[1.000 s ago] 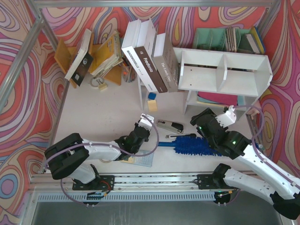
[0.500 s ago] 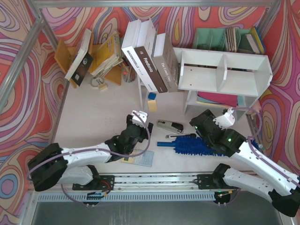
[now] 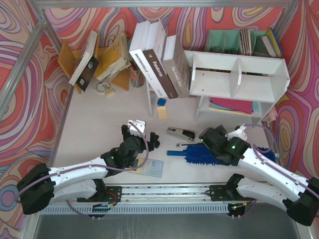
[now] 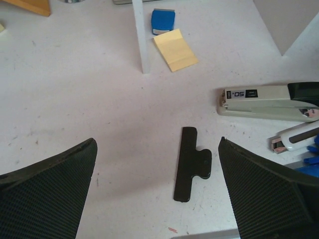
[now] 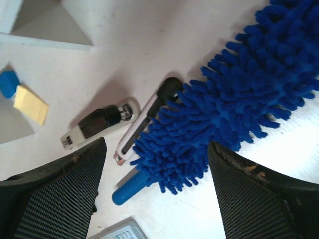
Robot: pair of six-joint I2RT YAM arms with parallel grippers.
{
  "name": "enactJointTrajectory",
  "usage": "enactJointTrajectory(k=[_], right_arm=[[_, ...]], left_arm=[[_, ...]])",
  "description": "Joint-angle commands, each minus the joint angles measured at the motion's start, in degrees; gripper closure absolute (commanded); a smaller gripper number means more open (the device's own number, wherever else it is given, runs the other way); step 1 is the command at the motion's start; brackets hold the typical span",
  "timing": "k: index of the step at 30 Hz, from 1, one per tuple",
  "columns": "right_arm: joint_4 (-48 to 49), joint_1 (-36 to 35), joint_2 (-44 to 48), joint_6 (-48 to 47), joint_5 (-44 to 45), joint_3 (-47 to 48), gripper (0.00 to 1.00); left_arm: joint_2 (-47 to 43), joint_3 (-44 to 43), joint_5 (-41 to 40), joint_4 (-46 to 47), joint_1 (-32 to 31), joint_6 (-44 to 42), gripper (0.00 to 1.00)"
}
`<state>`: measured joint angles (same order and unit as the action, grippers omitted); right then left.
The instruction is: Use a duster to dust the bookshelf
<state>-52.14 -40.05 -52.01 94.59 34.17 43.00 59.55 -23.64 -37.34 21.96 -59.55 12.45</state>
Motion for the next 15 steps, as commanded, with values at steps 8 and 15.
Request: enactJointTrajectory(k=[8, 15], right_arm=[[-11.11, 0.33, -7.39, 20.60, 1.79, -1.96, 0.23], [-12.37, 1.43, -11.48, 26.62, 1.06, -2.67, 0.23]], left_arm=[[-2.94, 3.25, -4.58, 1.44, 0.40, -0.52, 0.02], [-3.65, 3.34, -4.56, 1.82, 0.48, -0.84, 0.02]])
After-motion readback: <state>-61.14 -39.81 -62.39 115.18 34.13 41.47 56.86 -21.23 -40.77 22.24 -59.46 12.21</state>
